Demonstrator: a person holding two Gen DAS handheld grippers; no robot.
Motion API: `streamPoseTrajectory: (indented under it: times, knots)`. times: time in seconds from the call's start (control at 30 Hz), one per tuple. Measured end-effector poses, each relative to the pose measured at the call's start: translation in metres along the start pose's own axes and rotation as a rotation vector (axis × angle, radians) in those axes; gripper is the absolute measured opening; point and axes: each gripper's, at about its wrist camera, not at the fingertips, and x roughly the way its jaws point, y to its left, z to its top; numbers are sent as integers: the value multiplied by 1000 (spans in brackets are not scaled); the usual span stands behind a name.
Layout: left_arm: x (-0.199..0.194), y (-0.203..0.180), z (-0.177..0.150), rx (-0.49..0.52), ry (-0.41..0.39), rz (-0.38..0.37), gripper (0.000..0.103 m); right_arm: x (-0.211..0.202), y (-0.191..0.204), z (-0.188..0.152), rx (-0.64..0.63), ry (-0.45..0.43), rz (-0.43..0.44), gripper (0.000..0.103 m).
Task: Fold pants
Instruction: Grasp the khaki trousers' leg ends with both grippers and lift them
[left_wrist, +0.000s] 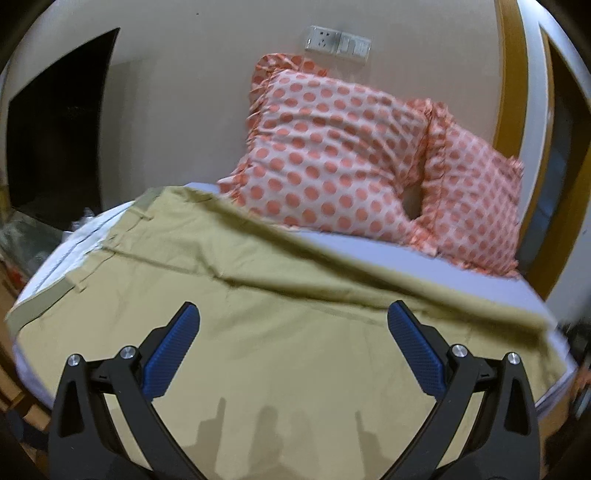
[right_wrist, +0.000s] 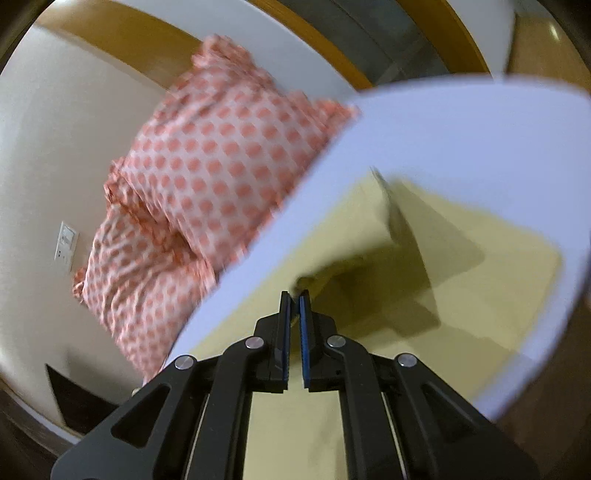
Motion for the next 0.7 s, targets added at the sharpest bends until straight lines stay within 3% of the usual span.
streamPoseTrajectory:
  times: [0.03, 0.07, 0.1, 0.17, 0.23, 0.27, 0.33, 0.37, 0.43, 0.53, 0.7]
  knots:
    - [4, 2, 5, -12, 7, -26, 101, 1, -3, -3, 14, 29, -4, 6]
    - [10, 4, 10, -24, 21, -51, 101, 3, -8, -5, 37, 54, -11, 17]
    - [14, 4, 12, -28, 34, -64, 101, 3, -11, -8, 54, 63, -26, 35]
    - [23, 6, 17, -38, 58, -64, 101, 2, -12, -11, 79, 65, -27, 57]
    - [30, 10, 22, -49, 72, -50, 101, 1, -12, -14, 66, 61, -36, 57]
    - [33, 13, 24, -61, 80, -44, 101, 7, -11, -12, 63, 60, -44, 56]
    - [45, 22, 31, -107, 107, -53, 101, 16, -15, -9, 69, 55, -52, 28]
    - [52, 26, 35, -131, 122, -60, 101, 23, -19, -7, 86, 65, -45, 4]
    - [74, 34, 47, -182, 166, -63, 101, 24, -26, -6, 129, 53, 3, 4]
    - [105, 42, 64, -217, 204, -58, 97, -4, -24, -3, 96, -40, 100, 3]
    - [174, 48, 84, -241, 313, -11, 90, -33, -19, 5, 53, -114, 110, 2]
